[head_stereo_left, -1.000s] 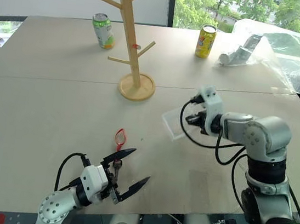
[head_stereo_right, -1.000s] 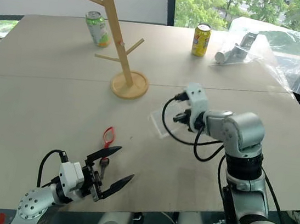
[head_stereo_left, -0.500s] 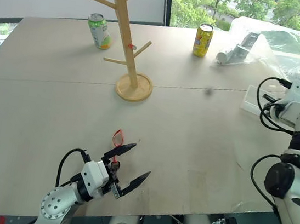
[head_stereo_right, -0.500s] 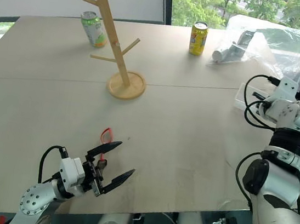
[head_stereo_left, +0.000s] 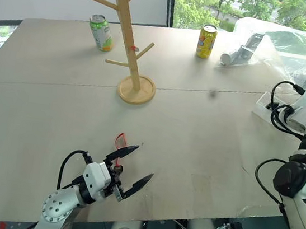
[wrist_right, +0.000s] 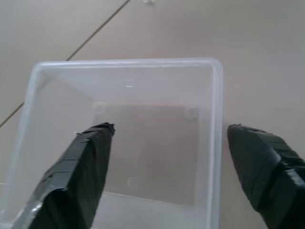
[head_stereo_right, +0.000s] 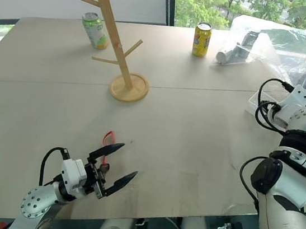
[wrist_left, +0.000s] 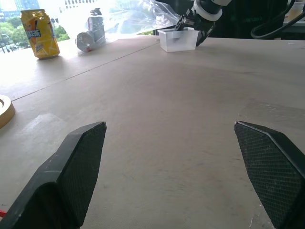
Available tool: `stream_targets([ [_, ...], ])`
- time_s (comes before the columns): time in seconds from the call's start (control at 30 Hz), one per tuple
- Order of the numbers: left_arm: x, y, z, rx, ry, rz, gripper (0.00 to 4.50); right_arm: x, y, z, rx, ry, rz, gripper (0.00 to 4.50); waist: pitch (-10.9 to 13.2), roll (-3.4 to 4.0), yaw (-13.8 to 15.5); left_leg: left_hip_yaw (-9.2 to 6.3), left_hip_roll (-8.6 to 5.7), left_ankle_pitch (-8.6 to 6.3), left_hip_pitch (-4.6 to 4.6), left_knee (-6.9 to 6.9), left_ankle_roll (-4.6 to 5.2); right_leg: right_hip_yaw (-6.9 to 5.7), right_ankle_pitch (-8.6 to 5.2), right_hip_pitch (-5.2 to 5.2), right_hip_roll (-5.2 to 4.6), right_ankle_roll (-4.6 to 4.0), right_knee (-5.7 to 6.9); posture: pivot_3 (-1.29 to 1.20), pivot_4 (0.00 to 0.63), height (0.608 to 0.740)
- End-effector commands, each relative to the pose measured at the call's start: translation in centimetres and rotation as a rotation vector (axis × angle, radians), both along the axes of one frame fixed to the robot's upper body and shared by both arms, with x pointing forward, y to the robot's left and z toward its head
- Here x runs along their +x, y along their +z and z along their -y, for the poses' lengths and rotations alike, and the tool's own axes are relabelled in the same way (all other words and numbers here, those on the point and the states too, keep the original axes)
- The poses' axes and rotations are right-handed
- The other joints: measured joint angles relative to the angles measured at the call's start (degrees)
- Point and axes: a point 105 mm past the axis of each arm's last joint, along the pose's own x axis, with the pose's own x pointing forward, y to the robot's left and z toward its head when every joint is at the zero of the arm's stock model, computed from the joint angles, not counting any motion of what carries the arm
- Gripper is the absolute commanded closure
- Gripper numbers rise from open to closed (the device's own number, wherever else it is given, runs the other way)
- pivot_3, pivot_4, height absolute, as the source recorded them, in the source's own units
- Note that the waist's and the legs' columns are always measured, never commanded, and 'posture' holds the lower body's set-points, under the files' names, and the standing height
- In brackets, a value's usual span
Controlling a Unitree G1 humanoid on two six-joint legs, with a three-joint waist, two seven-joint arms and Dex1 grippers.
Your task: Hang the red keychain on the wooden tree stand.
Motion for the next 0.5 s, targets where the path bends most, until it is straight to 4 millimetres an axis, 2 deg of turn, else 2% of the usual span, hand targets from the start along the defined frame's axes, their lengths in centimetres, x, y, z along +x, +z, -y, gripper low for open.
stream_targets([
  [0.03,0.2,1.5,0.0,-0.041,0.034,0.027,0.00,-0.2,3.7,0.7,-0.125,0.044,0.119,0.01,0.00,0.00,-0.01,0.01,0.00,0.00,0.00,0.00,0.01,0.02,0.00,0.00,0.00,0.00,0.00,0.00,0.150,0.740],
  [0.17,0.6,2.9,0.2,-0.107,0.085,0.009,0.00,-1.3,8.2,1.7,-0.345,0.104,0.200,0.01,0.05,0.09,0.22,0.02,-0.02,-0.01,-0.01,0.01,0.02,0.02,0.00,0.00,-0.05,0.01,0.00,0.00,0.150,0.740],
  [0.23,0.9,3.2,0.1,-0.129,0.114,-0.008,0.00,-1.5,9.4,0.8,-0.389,0.194,0.246,0.01,0.05,0.09,0.17,0.02,-0.02,-0.02,0.00,0.02,0.03,0.03,0.00,0.00,-0.05,0.01,0.00,0.00,0.150,0.740],
  [0.3,1.1,3.5,0.0,-0.151,0.142,-0.022,0.00,-1.7,10.0,-1.6,-0.402,0.366,0.312,0.01,0.05,0.09,-0.01,0.00,0.00,-0.02,0.03,0.01,0.03,0.02,-0.04,0.01,-0.01,0.05,-0.01,0.00,0.150,0.740],
  [0.37,1.8,3.9,0.0,-0.182,0.201,-0.051,0.00,-2.7,10.2,-5.1,-0.467,0.595,0.457,0.01,0.02,0.04,-0.07,0.01,0.06,-0.03,0.13,0.01,0.04,0.05,-0.12,0.07,0.08,0.18,-0.01,0.00,0.150,0.740],
  [0.4,2.2,4.2,-0.1,-0.185,0.244,-0.055,0.00,-3.6,9.9,-6.8,-0.498,0.714,0.525,0.01,0.01,0.03,0.00,-0.05,0.08,-0.04,0.15,0.00,0.05,0.02,-0.13,0.11,0.11,0.21,-0.02,0.00,0.150,0.740],
  [0.47,3.0,5.2,-0.4,-0.228,0.344,-0.066,0.00,-6.2,8.4,-10.1,-0.448,0.948,0.625,0.01,0.01,0.03,0.20,-0.13,0.10,-0.04,0.15,0.00,0.06,-0.02,-0.14,0.16,0.13,0.24,-0.04,0.00,0.150,0.740],
  [0.5,3.1,5.7,-0.5,-0.245,0.382,-0.069,0.00,-7.3,7.9,-10.9,-0.418,1.020,0.659,0.01,0.02,0.03,0.23,-0.12,0.09,-0.04,0.14,0.00,0.06,-0.01,-0.14,0.16,0.13,0.26,-0.04,0.00,0.150,0.740],
])
